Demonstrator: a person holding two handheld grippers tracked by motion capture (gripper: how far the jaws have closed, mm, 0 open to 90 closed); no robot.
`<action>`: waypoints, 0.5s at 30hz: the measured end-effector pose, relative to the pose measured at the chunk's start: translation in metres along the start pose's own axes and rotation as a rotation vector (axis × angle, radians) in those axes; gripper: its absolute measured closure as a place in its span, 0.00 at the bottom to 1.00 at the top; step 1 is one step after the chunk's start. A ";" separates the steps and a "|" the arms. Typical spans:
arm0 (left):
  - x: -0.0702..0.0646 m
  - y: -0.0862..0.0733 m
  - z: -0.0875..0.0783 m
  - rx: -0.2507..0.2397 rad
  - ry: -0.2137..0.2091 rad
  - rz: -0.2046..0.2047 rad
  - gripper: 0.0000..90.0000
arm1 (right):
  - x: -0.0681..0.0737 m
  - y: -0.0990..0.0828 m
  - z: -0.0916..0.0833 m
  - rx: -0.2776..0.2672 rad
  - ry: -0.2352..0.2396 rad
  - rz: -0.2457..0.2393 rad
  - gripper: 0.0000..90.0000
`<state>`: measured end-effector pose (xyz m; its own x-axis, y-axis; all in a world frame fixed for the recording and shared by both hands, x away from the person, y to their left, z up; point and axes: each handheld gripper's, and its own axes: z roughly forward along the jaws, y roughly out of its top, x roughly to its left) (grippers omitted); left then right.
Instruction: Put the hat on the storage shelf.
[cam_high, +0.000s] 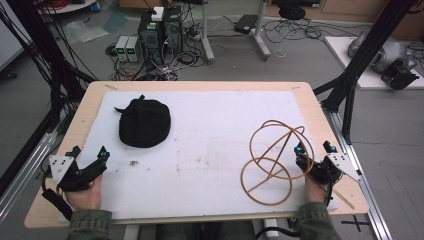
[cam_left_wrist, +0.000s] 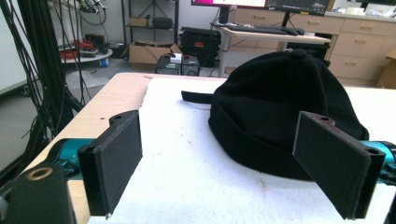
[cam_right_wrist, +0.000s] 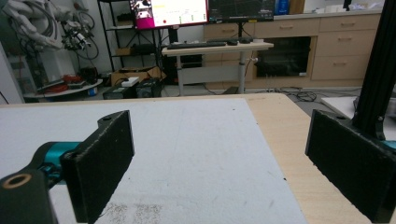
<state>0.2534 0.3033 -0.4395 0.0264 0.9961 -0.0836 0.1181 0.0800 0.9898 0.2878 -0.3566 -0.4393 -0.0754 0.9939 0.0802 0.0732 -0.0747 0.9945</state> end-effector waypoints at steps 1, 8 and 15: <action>0.000 0.000 0.000 -0.005 -0.002 -0.006 0.18 | 0.000 0.000 0.000 0.000 0.002 0.005 0.08; 0.000 0.000 0.001 0.003 0.007 -0.006 0.18 | 0.000 -0.001 0.000 0.006 0.006 0.009 0.08; -0.001 0.000 0.001 -0.002 0.008 -0.018 0.17 | -0.001 -0.001 -0.001 0.014 0.004 0.012 0.08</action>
<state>0.2544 0.3024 -0.4393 0.0161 0.9948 -0.1002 0.1161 0.0977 0.9884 0.2873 -0.3574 -0.4405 -0.0788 0.9926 0.0925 0.0878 -0.0855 0.9925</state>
